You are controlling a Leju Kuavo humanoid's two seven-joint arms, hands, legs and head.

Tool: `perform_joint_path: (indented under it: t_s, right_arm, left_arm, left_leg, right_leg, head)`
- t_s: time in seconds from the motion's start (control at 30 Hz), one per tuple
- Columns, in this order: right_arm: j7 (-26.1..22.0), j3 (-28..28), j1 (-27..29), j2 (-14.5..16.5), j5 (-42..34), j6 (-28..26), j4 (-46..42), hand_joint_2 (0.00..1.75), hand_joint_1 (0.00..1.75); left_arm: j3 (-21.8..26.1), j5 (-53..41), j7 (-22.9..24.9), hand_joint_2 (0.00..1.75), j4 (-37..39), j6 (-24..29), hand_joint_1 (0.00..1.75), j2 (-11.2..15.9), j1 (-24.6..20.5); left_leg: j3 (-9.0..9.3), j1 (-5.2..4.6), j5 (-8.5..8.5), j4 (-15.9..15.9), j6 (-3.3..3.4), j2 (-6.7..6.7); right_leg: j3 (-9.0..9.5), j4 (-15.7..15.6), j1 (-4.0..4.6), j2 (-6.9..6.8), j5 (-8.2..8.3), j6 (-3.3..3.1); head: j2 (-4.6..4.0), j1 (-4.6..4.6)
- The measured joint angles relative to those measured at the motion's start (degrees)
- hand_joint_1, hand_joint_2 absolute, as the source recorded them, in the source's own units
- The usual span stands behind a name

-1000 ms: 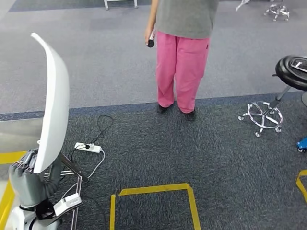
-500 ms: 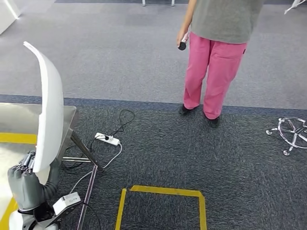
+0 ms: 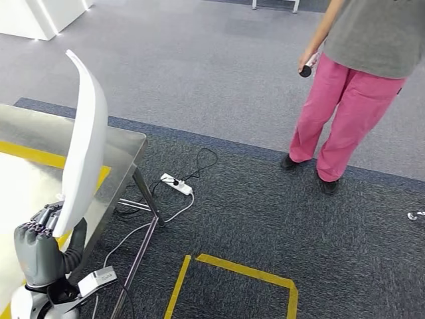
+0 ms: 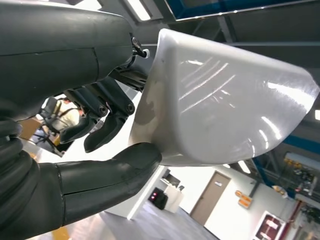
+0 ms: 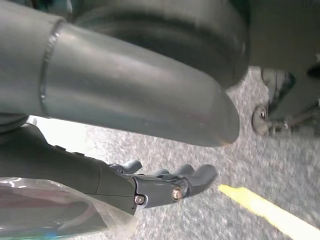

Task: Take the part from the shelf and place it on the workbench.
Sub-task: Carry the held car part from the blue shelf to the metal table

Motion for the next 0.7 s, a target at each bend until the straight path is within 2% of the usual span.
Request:
perform_joint_path:
  t_s: [0.03, 0.07, 0.13, 0.17, 0.2, 0.23, 0.27, 0.3, 0.33, 0.37, 0.4, 0.43, 0.47, 0.5, 0.53, 0.57, 0.6, 0.63, 0.67, 0.7]
  right_arm:
    - [0.0, 0.0, -0.1, 0.0, 0.0, 0.0, 0.0, 0.0, 0.0]
    - [0.0, -0.1, -0.2, 0.0, 0.0, 0.0, 0.0, 0.0, 0.0]
    - [0.0, -0.3, -0.2, 0.0, 0.0, 0.0, 0.0, 0.0, 0.0]
    - [0.0, -0.5, -0.2, 0.0, 0.0, 0.0, 0.0, 0.0, 0.0]
    - [0.0, -0.6, -0.1, 0.0, 0.0, 0.0, 0.0, 0.0, 0.0]
    - [0.0, -0.8, 0.0, 0.0, 0.0, 0.0, 0.0, 0.0, 0.0]
    - [0.0, -0.9, 0.1, 0.0, 0.0, 0.0, 0.0, 0.0, 0.0]
    - [0.0, -1.0, 0.1, 0.0, 0.0, 0.0, 0.0, 0.0, 0.0]
    - [0.0, -1.0, 0.2, 0.0, 0.0, 0.0, 0.0, 0.0, 0.0]
    - [0.0, -1.1, 0.2, 0.0, 0.0, 0.0, 0.0, 0.0, 0.0]
    - [0.0, -1.1, 0.1, 0.0, 0.0, 0.0, 0.1, 0.0, 0.0]
    - [0.0, -1.2, 0.1, 0.0, 0.0, 0.0, 0.1, 0.0, 0.0]
    - [0.0, -1.2, 0.1, 0.1, 0.0, 0.0, 0.1, 0.0, 0.0]
    - [0.1, -1.2, 0.1, 0.1, 0.0, 0.0, 0.1, 0.0, 0.0]
    - [0.2, -1.2, 0.1, 0.1, 0.1, 0.0, 0.1, 0.0, 0.0]
    - [0.3, -1.2, 0.2, 0.1, 0.2, -0.1, 0.1, 0.0, 0.0]
    - [0.4, -1.2, 0.2, 0.1, 0.2, -0.1, 0.1, 0.0, 0.0]
    - [0.6, -1.3, 0.2, 0.1, 0.3, -0.1, 0.1, 0.0, 0.0]
    - [0.8, -1.3, 0.3, 0.1, 0.4, -0.1, 0.1, 0.0, 0.0]
    - [0.9, -1.3, 0.4, 0.1, 0.4, 0.0, 0.1, 0.0, 0.0]
  left_arm:
    - [-0.1, 0.0, 0.0, 1.75, 0.0, 0.0, 1.75, 0.1, 0.0]
    - [-0.2, 0.0, 0.0, 1.75, 0.0, 0.0, 1.75, 0.2, -0.1]
    - [-0.4, 0.0, 0.0, 1.75, 0.0, 0.0, 1.75, 0.2, -0.4]
    - [-0.5, 0.0, 0.0, 1.75, 0.0, 0.0, 1.75, 0.2, -0.4]
    - [-0.5, 0.0, 0.0, 1.75, 0.0, 0.0, 1.75, 0.2, -0.4]
    - [-0.6, 0.0, 0.0, 1.75, 0.0, 0.0, 1.75, 0.3, -0.4]
    - [-0.6, 0.0, 0.0, 1.75, 0.0, 0.0, 1.75, 0.3, -0.4]
    - [-0.6, 0.0, 0.0, 1.75, 0.0, 0.0, 1.75, 0.3, -0.3]
    - [-0.6, 0.0, 0.0, 1.75, 0.0, 0.0, 1.75, 0.3, -0.4]
    - [-0.6, 0.0, 0.0, 1.75, 0.0, 0.0, 1.75, 0.3, -0.4]
    - [-0.7, 0.0, 0.0, 1.75, 0.0, 0.0, 1.75, 0.3, -0.4]
    - [-0.7, 0.0, 0.0, 1.75, 0.0, 0.0, 1.75, 0.3, -0.5]
    - [-0.7, -0.1, 0.0, 1.75, 0.0, 0.0, 1.75, 0.3, -0.5]
    - [-0.7, -0.1, 0.1, 1.75, 0.0, 0.0, 1.75, 0.4, -0.4]
    - [-0.7, -0.2, 0.1, 1.75, 0.0, 0.0, 1.75, 0.4, -0.4]
    - [-0.8, -0.2, 0.2, 1.75, 0.0, 0.0, 1.75, 0.4, -0.5]
    - [-0.9, -0.4, 0.2, 1.75, 0.0, 0.0, 1.75, 0.5, -0.6]
    - [-1.1, -0.5, 0.3, 1.75, 0.0, 0.0, 1.75, 0.5, -0.7]
    - [-1.3, -0.6, 0.3, 1.75, 0.1, 0.0, 1.75, 0.5, -0.8]
    - [-1.5, -0.8, 0.4, 1.75, 0.2, 0.0, 1.75, 0.5, -0.8]
  left_leg:
    - [0.19, 0.25, 0.21, -0.4, 0.23, -0.66]
    - [0.38, 0.54, 0.45, -0.8, 0.46, -1.3]
    - [0.47, 0.92, 0.71, -1.2, 0.76, -2.55]
    - [0.39, 0.98, 0.73, -1.2, 0.8, -3.27]
    - [0.36, 1.04, 0.73, -1.1, 0.8, -4.06]
    - [0.37, 1.11, 0.73, -1.1, 0.77, -4.86]
    - [0.42, 1.23, 0.7, -1.0, 0.66, -5.74]
    - [0.48, 1.41, 0.61, -0.9, 0.48, -6.59]
    - [0.45, 1.57, 0.46, -0.6, 0.19, -7.33]
    - [0.24, 1.66, 0.27, -0.2, -0.2, -8.07]
    - [-0.09, 1.71, 0.19, 0.2, -0.62, -8.68]
    - [-0.46, 1.75, 0.22, 0.5, -1.04, -9.31]
    - [-0.77, 1.81, 0.36, 0.6, -1.42, -9.98]
    - [-0.98, 1.92, 0.5, 0.5, -1.72, -10.63]
    - [-1.18, 1.93, 0.37, 0.8, -1.95, -10.46]
    - [-1.69, 1.88, -0.29, 1.8, -2.17, -9.4]
    - [-2.78, 1.81, -1.61, 4.2, -2.37, -7.77]
    - [-4.41, 1.75, -3.42, 7.7, -2.55, -5.79]
    - [-6.34, 1.78, -5.28, 11.9, -2.7, -4.47]
    - [-8.0, 1.83, -6.59, 15.4, -2.78, -3.85]
  right_leg:
    - [-0.09, 0.3, -0.01, 0.63, -0.45, 0.27]
    - [-0.68, 1.7, -0.06, 2.08, -1.34, 0.52]
    - [-3.86, 8.2, -0.28, 5.86, -4.44, 0.91]
    - [-6.07, 12.4, -0.44, 6.85, -6.01, 1.08]
    - [-7.94, 15.5, -0.58, 7.21, -6.8, 1.28]
    - [-8.94, 16.8, -0.72, 7.28, -6.48, 1.46]
    - [-8.75, 15.6, -0.89, 7.37, -4.89, 1.66]
    - [-7.47, 12.2, -1.13, 7.71, -2.45, 1.87]
    - [-5.71, 8.0, -1.47, 8.89, -0.32, 2.18]
    - [-4.05, 4.3, -1.81, 10.49, 1.07, 2.41]
    - [-2.95, 2.0, -2.04, 11.76, 1.64, 2.42]
    - [-2.46, 1.1, -2.11, 12.66, 1.51, 2.28]
    - [-2.31, 1.0, -2.01, 12.56, 1.37, 1.89]
    - [-2.24, 1.0, -2.0, 11.77, 1.47, 1.45]
    - [-2.13, 1.0, -1.99, 11.06, 1.53, 1.06]
    - [-2.01, 0.9, -2.01, 10.26, 1.56, 0.65]
    - [-1.91, 0.8, -2.01, 9.37, 1.55, 0.29]
    - [-1.84, 0.7, -1.84, 8.49, 1.46, 0.0]
    - [-1.81, 0.7, -1.67, 7.56, 1.35, -0.23]
    - [-1.77, 0.7, -1.54, 6.64, 1.25, -0.33]
  head:
    - [0.0, 0.0]
    - [0.0, 0.06]
    - [-0.01, 0.33]
    - [-0.01, 0.42]
    - [-0.01, 0.51]
    - [-0.01, 0.52]
    - [-0.01, 0.51]
    - [-0.01, 0.52]
    - [-0.01, 0.53]
    - [-0.01, 0.55]
    - [-0.01, 0.55]
    - [-0.01, 0.55]
    - [-0.01, 0.55]
    - [-0.01, 0.54]
    - [-0.01, 0.5]
    - [-0.01, 0.27]
    - [-0.01, 0.05]
    - [-0.01, -0.16]
    - [-0.01, -0.32]
    - [-0.01, -0.32]
